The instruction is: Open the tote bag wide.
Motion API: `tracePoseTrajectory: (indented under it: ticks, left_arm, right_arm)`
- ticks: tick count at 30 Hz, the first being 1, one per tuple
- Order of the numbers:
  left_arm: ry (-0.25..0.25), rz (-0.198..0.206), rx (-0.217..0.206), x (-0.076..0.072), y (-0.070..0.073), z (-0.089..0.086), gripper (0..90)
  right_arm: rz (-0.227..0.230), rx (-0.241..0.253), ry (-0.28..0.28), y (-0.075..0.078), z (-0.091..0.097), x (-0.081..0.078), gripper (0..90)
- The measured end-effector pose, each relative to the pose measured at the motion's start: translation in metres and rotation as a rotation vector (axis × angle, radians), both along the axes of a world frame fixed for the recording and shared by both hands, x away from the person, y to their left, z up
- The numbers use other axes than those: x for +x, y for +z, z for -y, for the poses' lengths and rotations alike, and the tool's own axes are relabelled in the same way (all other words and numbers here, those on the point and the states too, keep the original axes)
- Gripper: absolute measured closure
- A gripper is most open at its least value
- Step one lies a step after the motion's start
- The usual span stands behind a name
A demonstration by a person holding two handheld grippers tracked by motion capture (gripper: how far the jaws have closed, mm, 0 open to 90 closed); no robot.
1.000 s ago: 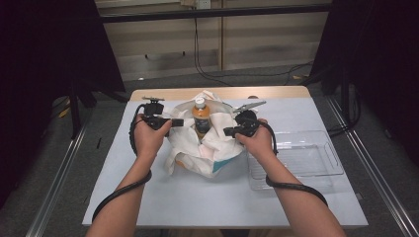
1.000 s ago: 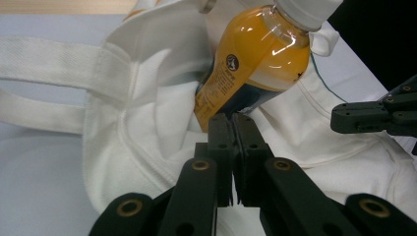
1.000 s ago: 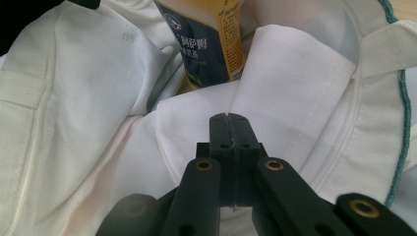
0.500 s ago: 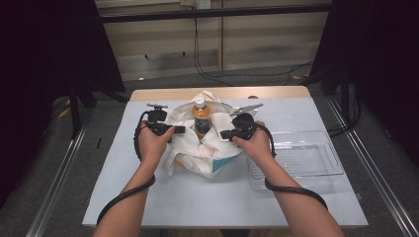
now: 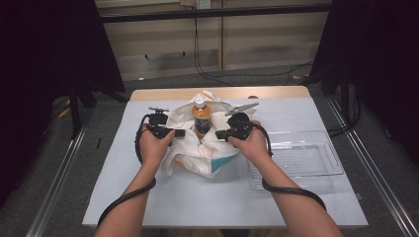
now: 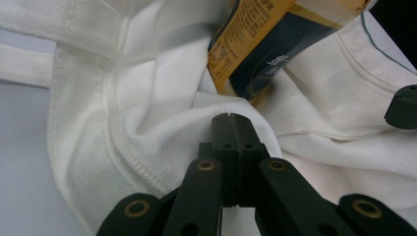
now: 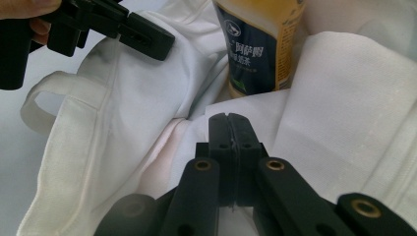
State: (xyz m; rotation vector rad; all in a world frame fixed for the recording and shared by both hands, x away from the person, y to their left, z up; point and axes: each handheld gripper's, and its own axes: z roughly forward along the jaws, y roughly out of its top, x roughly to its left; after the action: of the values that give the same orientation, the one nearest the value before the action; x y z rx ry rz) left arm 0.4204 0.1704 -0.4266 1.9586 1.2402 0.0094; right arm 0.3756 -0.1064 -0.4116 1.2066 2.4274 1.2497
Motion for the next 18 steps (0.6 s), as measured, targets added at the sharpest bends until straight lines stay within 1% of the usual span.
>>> tracePoseTrajectory:
  ticks: [1, 2, 5, 6, 7, 8, 9, 10, 13, 14, 17, 18]
  left_arm:
    - [-0.001, 0.000, 0.000, 0.000, 0.000, 0.001, 90.0]
    - [-0.004, 0.000, 0.003, 0.000, -0.001, 0.001, 90.0]
    - [-0.005, 0.002, 0.003, 0.000, -0.001, 0.002, 90.0]
    - [-0.002, 0.003, 0.001, 0.000, -0.003, 0.003, 90.0]
    - [-0.002, 0.003, 0.001, 0.000, -0.003, 0.003, 90.0]
    - [-0.002, 0.001, -0.002, 0.000, -0.004, 0.004, 90.0]
    - [-0.003, 0.000, 0.001, 0.000, -0.004, 0.004, 90.0]
    - [-0.002, 0.000, 0.006, -0.001, -0.005, 0.003, 90.0]
    - [0.003, -0.003, 0.003, -0.001, -0.007, 0.002, 90.0]
    - [0.005, -0.005, 0.004, -0.001, -0.009, 0.002, 90.0]
    - [0.009, -0.004, 0.008, -0.001, -0.010, 0.001, 90.0]
    - [0.015, -0.009, 0.007, -0.001, -0.011, 0.000, 90.0]
  right_arm:
    - [0.000, 0.000, 0.000, 0.000, 0.000, 0.000, 90.0]
    - [-0.001, 0.000, 0.014, 0.000, -0.002, 0.000, 90.0]
    - [-0.004, -0.003, 0.019, -0.001, -0.004, -0.001, 90.0]
    - [-0.014, 0.002, 0.039, -0.003, -0.006, -0.002, 89.9]
    - [-0.014, 0.002, 0.039, -0.003, -0.006, -0.002, 89.9]
    - [-0.022, -0.014, 0.055, -0.004, -0.009, -0.003, 90.0]
    - [-0.022, -0.014, 0.055, -0.004, -0.009, -0.003, 90.0]
    - [-0.014, -0.027, 0.062, -0.004, -0.011, -0.004, 90.0]
    - [-0.022, -0.024, 0.057, -0.005, -0.010, -0.004, 90.0]
    - [-0.041, -0.031, 0.049, -0.007, -0.009, -0.004, 90.0]
    - [-0.054, -0.033, 0.048, -0.010, -0.008, -0.004, 90.0]
    - [-0.063, -0.044, 0.045, -0.013, -0.007, -0.004, 90.0]
